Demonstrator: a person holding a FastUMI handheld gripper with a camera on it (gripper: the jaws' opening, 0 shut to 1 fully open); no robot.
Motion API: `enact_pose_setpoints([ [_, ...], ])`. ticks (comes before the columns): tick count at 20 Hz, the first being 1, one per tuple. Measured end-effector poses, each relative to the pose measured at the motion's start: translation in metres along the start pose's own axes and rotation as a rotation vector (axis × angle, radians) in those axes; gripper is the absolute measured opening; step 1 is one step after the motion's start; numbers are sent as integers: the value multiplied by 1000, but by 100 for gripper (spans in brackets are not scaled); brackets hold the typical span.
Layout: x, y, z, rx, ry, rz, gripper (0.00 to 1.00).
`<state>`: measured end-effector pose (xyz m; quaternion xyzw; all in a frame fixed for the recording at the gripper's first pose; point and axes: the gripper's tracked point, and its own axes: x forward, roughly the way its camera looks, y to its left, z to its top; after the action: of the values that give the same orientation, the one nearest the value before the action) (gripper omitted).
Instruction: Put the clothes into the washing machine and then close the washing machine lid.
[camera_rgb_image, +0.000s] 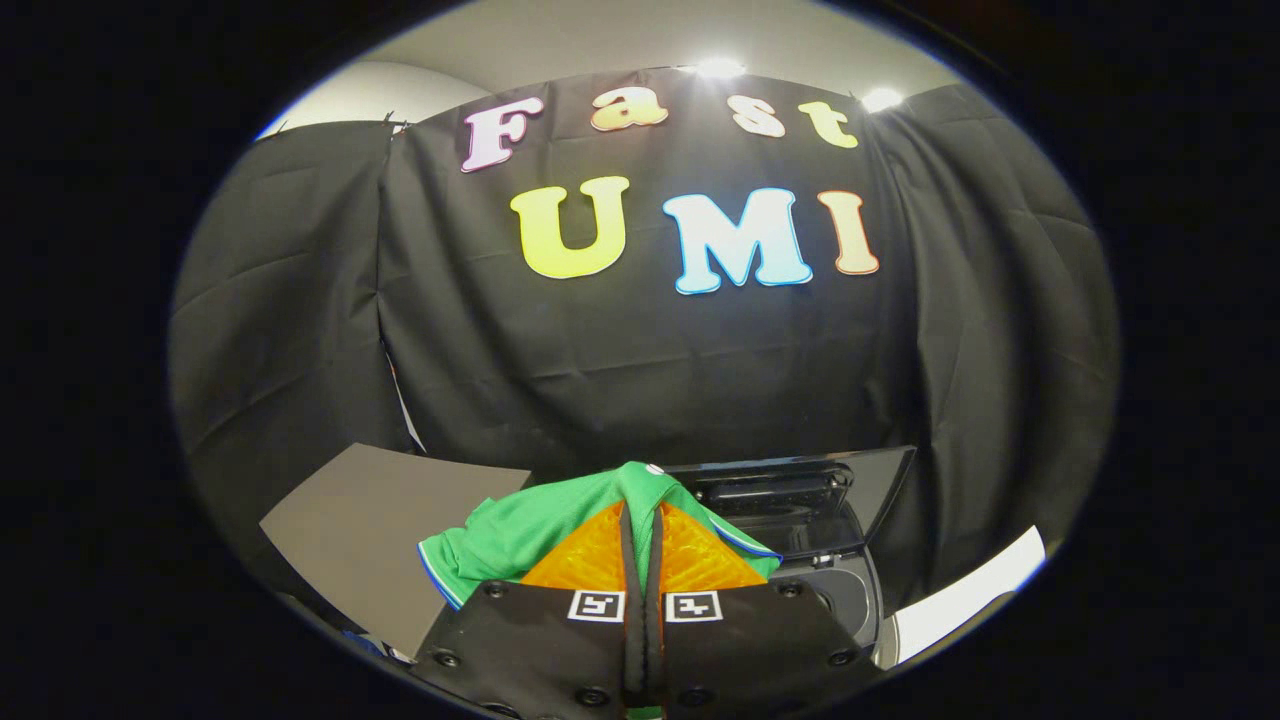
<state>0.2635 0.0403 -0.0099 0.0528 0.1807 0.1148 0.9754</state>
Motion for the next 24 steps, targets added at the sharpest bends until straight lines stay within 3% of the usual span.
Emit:
enact_pose_setpoints([
  [13, 29, -82, -76, -30, 50, -51, 1],
  [22, 57, -103, -143, -54, 152, -79, 2],
  [24, 61, -107, -156, -60, 180, -88, 5],
])
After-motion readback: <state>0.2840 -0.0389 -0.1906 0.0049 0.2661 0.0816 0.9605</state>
